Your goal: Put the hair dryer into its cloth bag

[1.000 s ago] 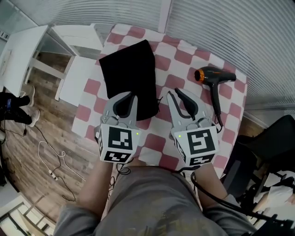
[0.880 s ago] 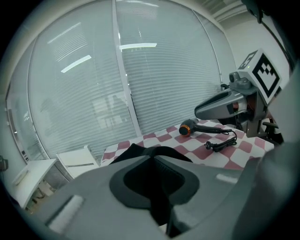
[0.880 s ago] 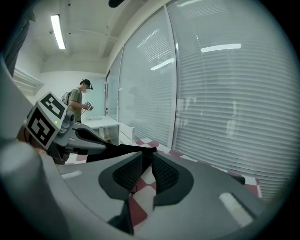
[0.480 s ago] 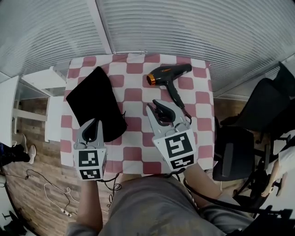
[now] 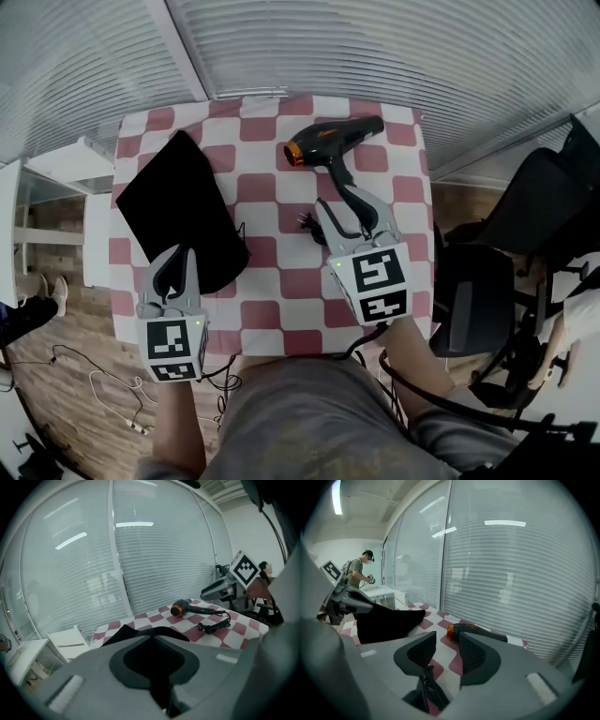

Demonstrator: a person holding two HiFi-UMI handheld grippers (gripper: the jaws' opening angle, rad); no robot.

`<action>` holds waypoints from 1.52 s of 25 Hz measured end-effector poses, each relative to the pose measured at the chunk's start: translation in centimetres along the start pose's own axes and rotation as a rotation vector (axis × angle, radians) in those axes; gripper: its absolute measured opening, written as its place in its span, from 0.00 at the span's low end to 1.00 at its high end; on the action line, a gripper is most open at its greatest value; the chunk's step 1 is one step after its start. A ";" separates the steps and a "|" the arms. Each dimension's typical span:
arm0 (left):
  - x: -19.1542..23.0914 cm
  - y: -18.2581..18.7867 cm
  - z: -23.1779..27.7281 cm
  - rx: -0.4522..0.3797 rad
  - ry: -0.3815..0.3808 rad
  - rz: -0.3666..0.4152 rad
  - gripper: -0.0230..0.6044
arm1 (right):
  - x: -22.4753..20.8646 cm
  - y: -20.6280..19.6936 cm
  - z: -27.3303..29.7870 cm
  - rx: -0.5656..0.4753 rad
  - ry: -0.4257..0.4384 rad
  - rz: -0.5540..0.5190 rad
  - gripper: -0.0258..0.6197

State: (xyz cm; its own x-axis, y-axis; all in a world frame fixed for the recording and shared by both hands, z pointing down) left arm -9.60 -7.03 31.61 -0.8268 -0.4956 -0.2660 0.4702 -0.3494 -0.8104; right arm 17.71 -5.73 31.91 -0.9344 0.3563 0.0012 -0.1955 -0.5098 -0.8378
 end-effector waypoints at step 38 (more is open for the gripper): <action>1.2 -0.3 1.7 0.048 -0.015 -0.037 0.08 | -3.4 -2.8 5.3 0.176 0.331 -0.138 0.37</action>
State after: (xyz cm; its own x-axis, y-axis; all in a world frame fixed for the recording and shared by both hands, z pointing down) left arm -10.20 -8.88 32.42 -0.8393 -0.4932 -0.2286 0.4541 -0.4050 -0.7936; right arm 19.79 -9.70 37.11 -0.7551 0.6490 -0.0928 -0.3871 -0.5556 -0.7359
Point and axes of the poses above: the fingertips, and each gripper's own axes: z forward along the fingers, x to its left, y out of its top, the point moved 6 cm from there along -z, backward along the fingers, and after that the axes turned 9 degrees about y, right-handed, at the moved point
